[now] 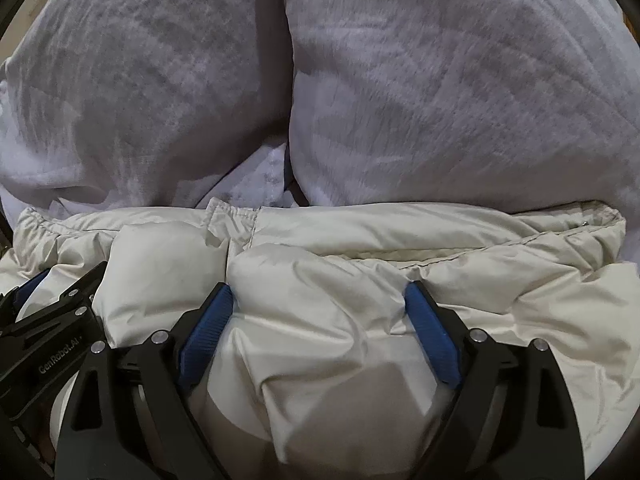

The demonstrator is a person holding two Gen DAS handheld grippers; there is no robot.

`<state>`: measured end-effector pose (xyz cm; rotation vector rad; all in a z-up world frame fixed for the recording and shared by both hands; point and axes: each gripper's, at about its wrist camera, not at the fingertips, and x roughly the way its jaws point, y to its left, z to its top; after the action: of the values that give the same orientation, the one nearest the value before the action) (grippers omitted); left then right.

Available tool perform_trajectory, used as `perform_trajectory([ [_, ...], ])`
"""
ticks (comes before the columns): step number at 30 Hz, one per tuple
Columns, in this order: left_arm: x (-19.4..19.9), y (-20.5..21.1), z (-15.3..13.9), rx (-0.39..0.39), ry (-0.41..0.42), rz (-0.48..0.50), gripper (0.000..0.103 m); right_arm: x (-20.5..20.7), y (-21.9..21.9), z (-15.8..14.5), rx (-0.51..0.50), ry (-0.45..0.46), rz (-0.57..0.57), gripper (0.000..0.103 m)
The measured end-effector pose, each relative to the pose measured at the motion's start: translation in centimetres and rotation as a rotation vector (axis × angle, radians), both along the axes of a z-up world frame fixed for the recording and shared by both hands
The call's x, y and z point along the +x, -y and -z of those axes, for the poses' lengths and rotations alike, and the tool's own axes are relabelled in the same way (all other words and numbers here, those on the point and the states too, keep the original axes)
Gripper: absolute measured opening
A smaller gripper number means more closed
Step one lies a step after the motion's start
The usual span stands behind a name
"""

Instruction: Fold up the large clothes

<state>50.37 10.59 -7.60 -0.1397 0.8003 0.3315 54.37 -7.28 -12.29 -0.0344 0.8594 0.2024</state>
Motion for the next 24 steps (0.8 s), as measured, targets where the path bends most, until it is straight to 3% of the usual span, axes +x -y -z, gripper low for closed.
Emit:
perform_trajectory([
  [16,2.2,-0.5,3.8,-0.001,-0.016,-0.011,0.092,1.1,-2.1,2.0,-0.007,-0.012,0.013,0.094],
  [24,2.5,0.1,3.8,-0.001,-0.019,-0.013,0.093,1.9,-3.0,1.8,-0.007,-0.014,0.013,0.095],
])
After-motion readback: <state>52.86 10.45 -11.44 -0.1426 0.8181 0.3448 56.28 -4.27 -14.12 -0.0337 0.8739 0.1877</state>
